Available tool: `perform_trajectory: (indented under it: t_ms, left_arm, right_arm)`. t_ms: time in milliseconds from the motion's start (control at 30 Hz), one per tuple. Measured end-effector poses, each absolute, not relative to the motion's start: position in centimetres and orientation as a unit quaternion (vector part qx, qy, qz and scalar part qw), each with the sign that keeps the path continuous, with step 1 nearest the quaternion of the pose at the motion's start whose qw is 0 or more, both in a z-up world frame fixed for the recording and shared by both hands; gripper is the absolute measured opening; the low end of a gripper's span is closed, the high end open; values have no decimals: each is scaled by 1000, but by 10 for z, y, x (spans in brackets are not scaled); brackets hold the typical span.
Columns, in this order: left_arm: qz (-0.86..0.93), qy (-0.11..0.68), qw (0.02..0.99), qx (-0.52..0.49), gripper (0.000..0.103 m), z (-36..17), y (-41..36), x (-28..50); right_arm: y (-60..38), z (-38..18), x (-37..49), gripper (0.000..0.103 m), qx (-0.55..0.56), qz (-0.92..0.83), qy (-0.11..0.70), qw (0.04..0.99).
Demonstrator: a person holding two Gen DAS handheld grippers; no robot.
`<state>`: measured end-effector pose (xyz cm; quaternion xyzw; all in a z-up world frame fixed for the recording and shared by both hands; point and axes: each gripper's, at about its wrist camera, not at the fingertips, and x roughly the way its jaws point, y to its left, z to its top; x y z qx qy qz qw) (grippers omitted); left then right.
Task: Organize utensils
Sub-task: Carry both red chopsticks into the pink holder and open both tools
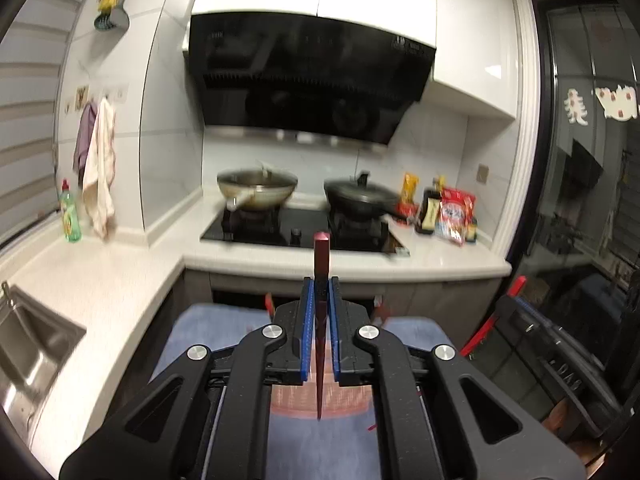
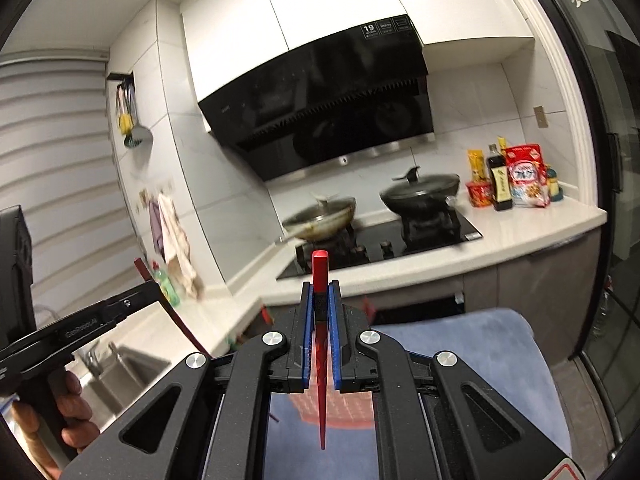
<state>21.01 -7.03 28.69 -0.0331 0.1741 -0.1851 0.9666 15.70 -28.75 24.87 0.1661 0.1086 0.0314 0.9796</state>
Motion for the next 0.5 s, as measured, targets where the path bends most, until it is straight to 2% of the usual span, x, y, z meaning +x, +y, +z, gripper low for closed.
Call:
perform_trajectory:
  t_ms: [167,300,500]
  left_arm:
    - [-173,141,974,-30,7,301,-81,248]
    - [-168,147,974,-34,7,297,-84,276]
    - [-165,170,971,-30,7,267,-85,300]
  right_arm:
    - [-291,261,195,7,180,30,92,979]
    - [-297,261,228,7,192,27,86,977]
    - [-302,225,265,7,207,24,128,970]
